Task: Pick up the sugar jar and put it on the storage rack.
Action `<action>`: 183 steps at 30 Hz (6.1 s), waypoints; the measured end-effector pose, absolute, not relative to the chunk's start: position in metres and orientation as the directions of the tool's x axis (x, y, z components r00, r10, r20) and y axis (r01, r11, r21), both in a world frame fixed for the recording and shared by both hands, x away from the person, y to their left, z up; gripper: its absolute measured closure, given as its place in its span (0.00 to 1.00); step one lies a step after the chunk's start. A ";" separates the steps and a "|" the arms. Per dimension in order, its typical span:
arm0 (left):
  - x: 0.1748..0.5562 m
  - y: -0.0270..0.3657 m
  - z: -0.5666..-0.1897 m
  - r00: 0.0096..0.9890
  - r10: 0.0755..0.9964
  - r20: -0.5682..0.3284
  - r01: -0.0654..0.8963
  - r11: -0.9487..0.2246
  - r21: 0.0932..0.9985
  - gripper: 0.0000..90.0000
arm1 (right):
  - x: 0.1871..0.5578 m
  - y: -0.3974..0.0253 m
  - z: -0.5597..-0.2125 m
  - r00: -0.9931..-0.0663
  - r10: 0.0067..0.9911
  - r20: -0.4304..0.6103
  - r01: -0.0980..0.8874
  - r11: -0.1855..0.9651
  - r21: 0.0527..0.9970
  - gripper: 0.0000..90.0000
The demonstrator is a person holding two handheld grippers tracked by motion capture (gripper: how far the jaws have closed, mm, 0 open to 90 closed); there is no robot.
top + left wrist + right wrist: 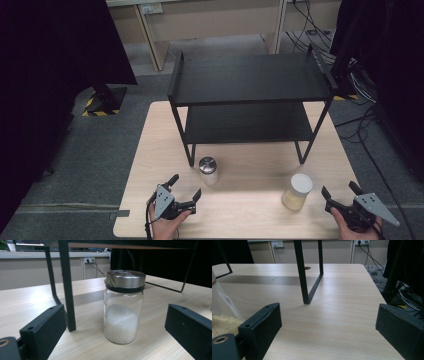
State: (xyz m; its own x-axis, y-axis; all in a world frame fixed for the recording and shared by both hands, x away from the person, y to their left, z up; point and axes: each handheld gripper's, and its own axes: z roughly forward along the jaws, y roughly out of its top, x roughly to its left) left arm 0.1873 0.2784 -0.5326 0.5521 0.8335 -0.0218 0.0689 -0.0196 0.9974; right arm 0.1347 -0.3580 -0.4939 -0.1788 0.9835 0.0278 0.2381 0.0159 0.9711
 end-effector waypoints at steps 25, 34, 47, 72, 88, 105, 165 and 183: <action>0.225 0.238 -0.521 0.579 0.816 -0.008 0.110 -0.068 0.992 0.08 | 0.135 -0.359 -0.494 -0.175 0.984 0.044 0.242 0.000 0.970 0.07; 0.237 0.222 -0.514 0.554 0.833 -0.002 0.143 -0.093 0.985 0.17 | 0.136 -0.360 -0.494 -0.179 0.983 0.042 0.243 0.002 0.970 0.07; 0.239 0.213 -0.508 0.522 0.853 -0.003 0.176 -0.104 0.979 0.34 | 0.136 -0.361 -0.494 -0.183 0.982 0.046 0.244 0.000 0.970 0.07; 0.209 0.217 -0.493 0.504 0.864 0.024 0.035 -0.048 0.998 0.34 | 0.136 -0.361 -0.494 -0.180 0.982 0.047 0.242 -0.002 0.970 0.07; 0.187 0.220 -0.462 0.478 0.877 0.041 -0.105 0.010 0.994 0.34 | 0.135 -0.360 -0.494 -0.177 0.983 0.045 0.241 -0.001 0.971 0.07; 0.186 0.215 -0.439 0.439 0.896 0.071 -0.172 0.006 0.985 0.34 | 0.135 -0.360 -0.494 -0.177 0.983 0.045 0.242 -0.001 0.970 0.07; 0.207 0.196 -0.307 0.360 0.929 0.090 -0.228 -0.006 0.974 0.34 | 0.136 -0.361 -0.493 -0.179 0.982 0.054 0.249 -0.008 0.969 0.07; 0.224 0.192 -0.281 0.350 0.934 0.076 -0.205 -0.003 0.979 0.34 | 0.136 -0.361 -0.493 -0.179 0.982 0.052 0.249 -0.005 0.968 0.07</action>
State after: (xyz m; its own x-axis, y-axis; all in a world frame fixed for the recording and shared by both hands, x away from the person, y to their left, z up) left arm 0.2235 0.1917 -0.2809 0.3502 0.9336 0.0761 -0.2048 -0.0030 0.9788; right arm 0.1364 -0.3608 -0.4928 -0.1791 0.9825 0.0516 0.2490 -0.0055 0.9685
